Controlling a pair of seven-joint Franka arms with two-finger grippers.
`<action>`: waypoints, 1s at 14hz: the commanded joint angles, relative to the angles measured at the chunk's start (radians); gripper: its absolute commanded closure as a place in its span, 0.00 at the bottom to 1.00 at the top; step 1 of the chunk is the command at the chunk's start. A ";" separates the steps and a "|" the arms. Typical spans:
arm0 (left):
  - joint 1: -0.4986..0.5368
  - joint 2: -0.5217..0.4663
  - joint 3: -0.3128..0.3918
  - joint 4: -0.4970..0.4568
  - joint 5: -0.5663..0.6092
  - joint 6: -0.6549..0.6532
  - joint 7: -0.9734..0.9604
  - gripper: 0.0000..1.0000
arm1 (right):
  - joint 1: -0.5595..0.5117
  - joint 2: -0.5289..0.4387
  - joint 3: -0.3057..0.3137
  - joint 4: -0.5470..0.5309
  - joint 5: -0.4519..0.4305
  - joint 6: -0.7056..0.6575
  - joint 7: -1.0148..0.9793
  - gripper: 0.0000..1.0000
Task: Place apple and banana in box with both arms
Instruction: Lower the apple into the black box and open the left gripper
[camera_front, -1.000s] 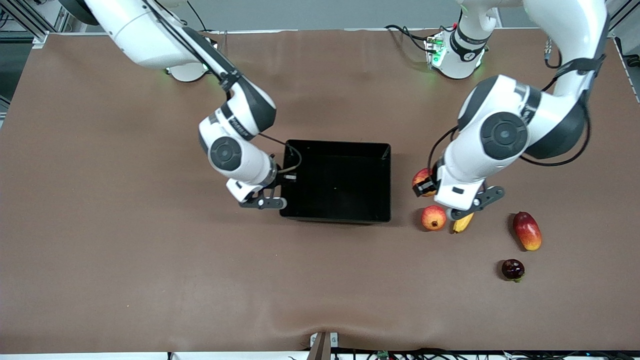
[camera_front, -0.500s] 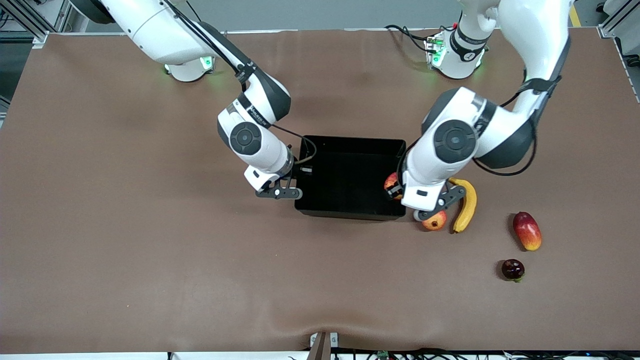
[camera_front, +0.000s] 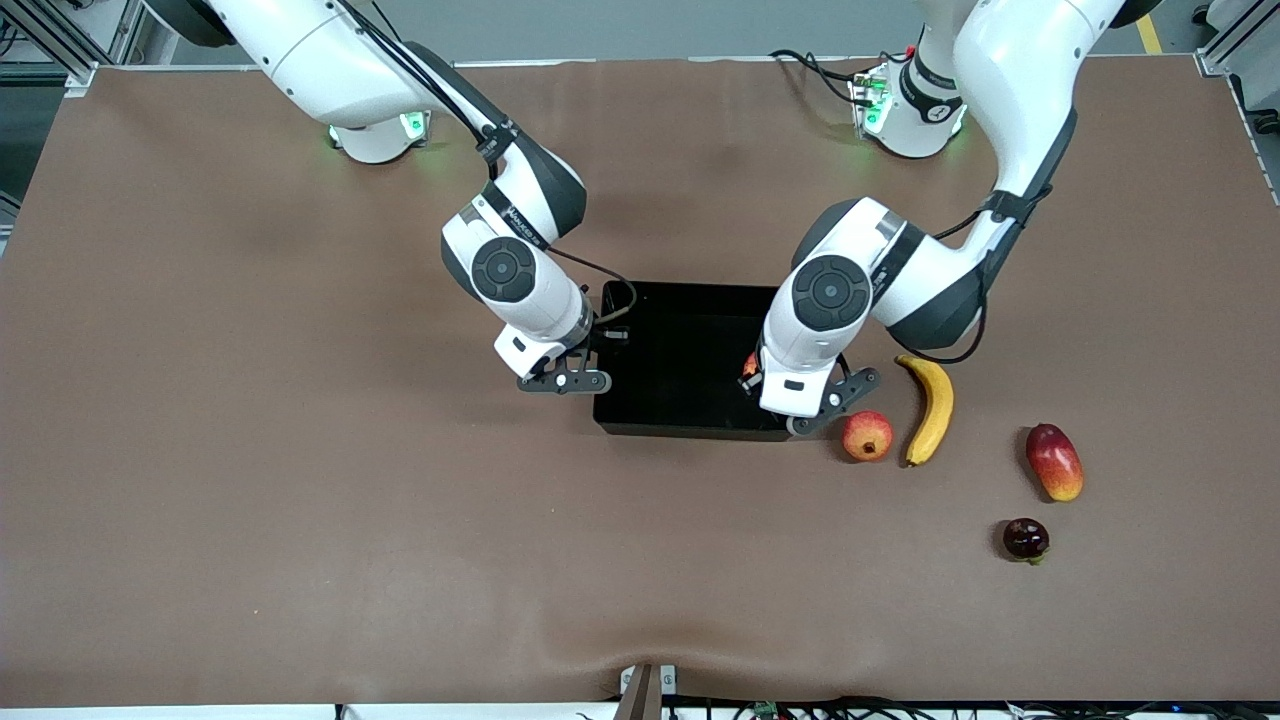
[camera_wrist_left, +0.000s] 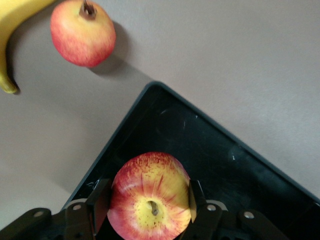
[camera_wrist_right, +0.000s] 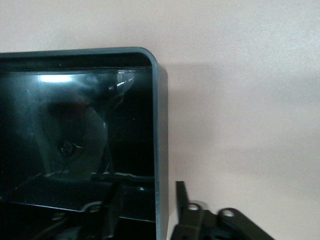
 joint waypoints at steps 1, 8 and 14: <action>-0.018 -0.032 -0.002 -0.101 0.025 0.091 -0.069 1.00 | 0.014 -0.024 -0.009 -0.019 -0.019 0.001 0.030 0.00; -0.038 -0.027 -0.003 -0.241 0.100 0.236 -0.190 1.00 | 0.003 -0.034 -0.010 -0.010 -0.022 0.001 0.021 0.00; -0.062 -0.024 -0.002 -0.275 0.101 0.237 -0.213 1.00 | -0.124 -0.053 -0.007 0.005 -0.117 0.000 -0.110 0.00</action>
